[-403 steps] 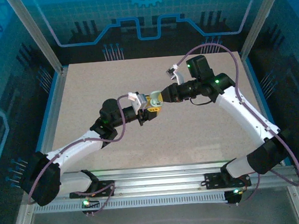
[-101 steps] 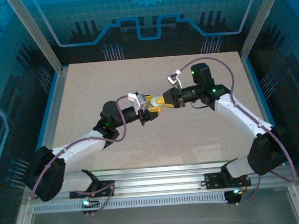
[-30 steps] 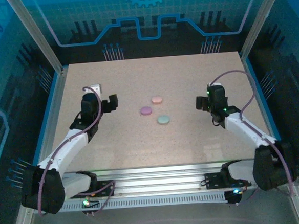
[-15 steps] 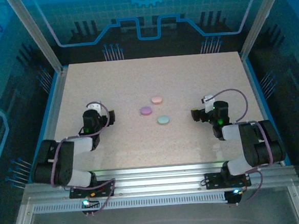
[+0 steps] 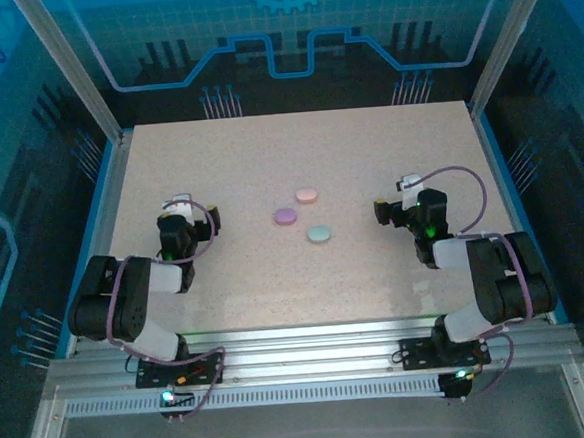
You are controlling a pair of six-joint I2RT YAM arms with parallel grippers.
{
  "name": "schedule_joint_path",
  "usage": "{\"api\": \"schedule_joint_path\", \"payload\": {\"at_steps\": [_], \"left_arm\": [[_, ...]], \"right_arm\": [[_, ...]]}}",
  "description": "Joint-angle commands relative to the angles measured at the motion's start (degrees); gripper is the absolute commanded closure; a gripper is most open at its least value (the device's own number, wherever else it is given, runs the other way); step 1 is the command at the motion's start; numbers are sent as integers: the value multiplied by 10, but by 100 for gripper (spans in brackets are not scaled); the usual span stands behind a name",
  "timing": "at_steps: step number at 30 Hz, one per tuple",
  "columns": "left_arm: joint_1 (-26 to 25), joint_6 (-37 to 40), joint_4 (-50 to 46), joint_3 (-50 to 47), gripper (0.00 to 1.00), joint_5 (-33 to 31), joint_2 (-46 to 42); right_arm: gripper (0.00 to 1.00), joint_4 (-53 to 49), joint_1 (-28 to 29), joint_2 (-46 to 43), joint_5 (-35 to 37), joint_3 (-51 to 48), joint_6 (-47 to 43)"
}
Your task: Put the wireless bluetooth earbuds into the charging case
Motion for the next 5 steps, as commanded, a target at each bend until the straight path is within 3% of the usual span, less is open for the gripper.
{"api": "schedule_joint_path", "payload": {"at_steps": [1, 5], "left_arm": [[4, -3, 21, 6, 1, -10, -1], [4, -4, 20, 6, 1, -10, 0]], "right_arm": [[0, 18, 0, 5, 13, 8, 4], [0, 19, -1, 5, 13, 8, 4]]}}
